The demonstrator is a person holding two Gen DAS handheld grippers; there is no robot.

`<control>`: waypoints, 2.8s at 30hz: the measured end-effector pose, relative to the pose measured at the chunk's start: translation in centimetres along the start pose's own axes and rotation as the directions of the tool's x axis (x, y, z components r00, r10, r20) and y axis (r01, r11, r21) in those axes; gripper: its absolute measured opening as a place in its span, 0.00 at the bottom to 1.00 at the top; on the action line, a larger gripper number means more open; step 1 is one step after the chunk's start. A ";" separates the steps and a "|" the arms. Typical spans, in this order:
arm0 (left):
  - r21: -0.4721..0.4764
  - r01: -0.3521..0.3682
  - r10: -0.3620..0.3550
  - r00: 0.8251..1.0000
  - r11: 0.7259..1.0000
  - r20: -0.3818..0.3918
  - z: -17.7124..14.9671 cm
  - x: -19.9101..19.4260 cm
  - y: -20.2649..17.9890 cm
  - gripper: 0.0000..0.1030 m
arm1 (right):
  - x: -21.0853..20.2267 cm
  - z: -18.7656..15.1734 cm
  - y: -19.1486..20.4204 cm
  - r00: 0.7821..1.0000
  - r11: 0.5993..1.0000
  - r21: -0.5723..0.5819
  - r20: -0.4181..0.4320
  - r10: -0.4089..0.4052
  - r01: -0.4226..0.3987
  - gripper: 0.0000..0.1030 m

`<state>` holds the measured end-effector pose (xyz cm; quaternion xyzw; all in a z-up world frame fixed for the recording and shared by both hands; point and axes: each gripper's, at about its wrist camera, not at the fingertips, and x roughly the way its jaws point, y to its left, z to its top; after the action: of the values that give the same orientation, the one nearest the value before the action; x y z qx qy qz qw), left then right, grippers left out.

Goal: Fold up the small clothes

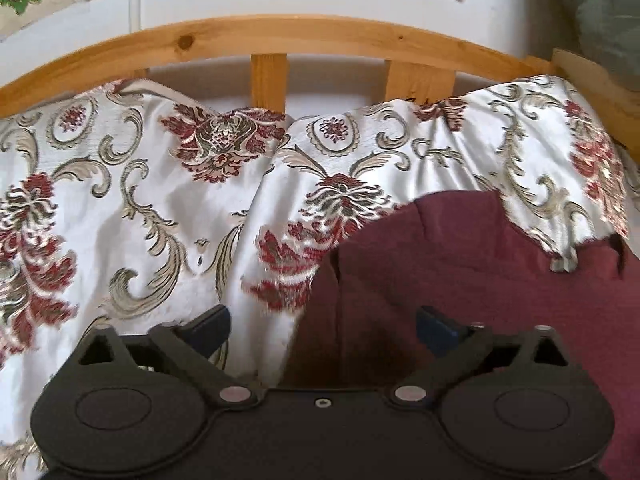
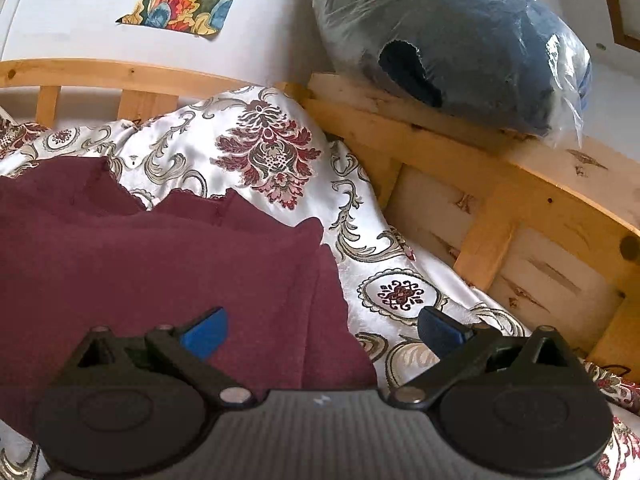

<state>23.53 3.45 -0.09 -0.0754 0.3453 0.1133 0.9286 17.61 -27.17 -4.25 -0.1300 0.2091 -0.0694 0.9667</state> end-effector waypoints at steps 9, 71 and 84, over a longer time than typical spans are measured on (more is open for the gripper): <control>0.087 0.041 -0.045 0.998 0.995 0.038 -5.2 -5.9 -0.3 0.99 | 0.2 0.0 -0.3 0.999 0.999 0.017 -0.013 -0.034 0.034 1.00; 0.095 0.097 -0.090 0.993 0.991 -0.076 -6.5 -2.7 2.3 0.95 | -2.2 -0.5 8.7 0.961 0.953 -0.125 0.000 0.277 -0.275 1.00; 0.161 0.229 -0.219 0.973 0.960 -0.075 -3.0 1.3 2.2 0.82 | -2.2 -1.2 10.8 0.956 0.934 -0.208 -0.025 0.293 -0.291 1.00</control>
<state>22.03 5.11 -3.36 -0.0382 0.3692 -0.0242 0.9282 15.96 -16.70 -7.44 -0.1989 0.2290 0.0978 0.9479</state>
